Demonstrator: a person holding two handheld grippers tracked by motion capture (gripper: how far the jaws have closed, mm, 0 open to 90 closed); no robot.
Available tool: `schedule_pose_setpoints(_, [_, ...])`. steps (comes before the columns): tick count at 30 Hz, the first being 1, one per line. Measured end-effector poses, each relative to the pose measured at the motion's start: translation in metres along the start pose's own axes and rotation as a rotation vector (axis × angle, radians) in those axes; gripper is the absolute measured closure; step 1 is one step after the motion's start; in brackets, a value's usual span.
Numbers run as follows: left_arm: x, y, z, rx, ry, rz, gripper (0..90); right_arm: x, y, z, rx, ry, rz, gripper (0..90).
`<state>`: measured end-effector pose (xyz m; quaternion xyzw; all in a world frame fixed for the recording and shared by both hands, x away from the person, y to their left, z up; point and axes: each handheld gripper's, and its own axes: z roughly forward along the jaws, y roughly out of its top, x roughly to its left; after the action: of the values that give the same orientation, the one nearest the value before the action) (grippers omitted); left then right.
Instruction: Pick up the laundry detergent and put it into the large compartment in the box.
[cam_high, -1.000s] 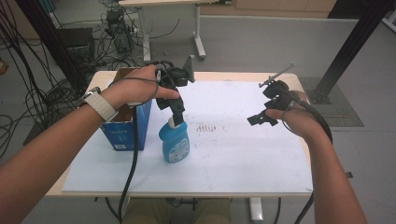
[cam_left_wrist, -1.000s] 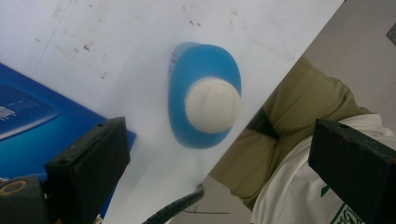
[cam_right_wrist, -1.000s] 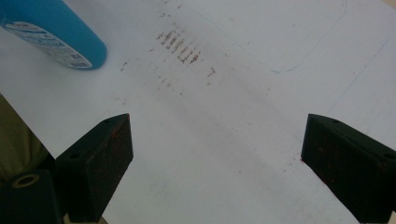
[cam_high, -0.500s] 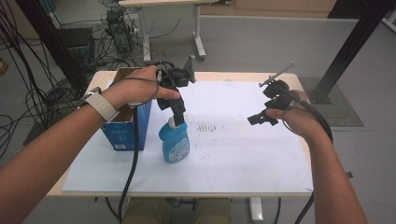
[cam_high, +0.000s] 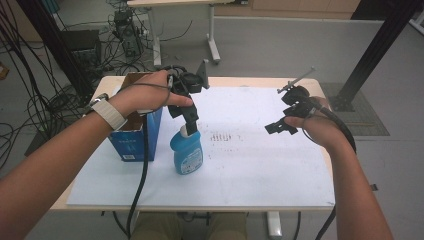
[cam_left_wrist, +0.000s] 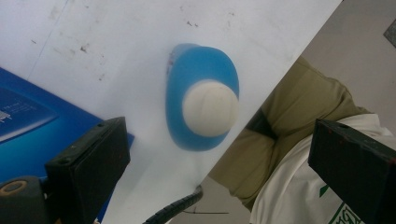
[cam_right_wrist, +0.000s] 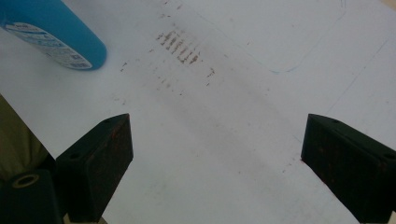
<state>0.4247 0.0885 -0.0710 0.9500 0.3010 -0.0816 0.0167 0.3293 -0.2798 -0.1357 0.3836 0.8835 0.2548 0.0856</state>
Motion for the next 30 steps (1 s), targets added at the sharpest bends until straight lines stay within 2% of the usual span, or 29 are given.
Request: schedule_pose_setpoints(30, [0.0000, -0.0007, 0.0000, -0.003, -0.001, 0.000, 5.9, -0.0002, -0.0014, -0.0024, -0.006, -0.003, 0.004, 8.9])
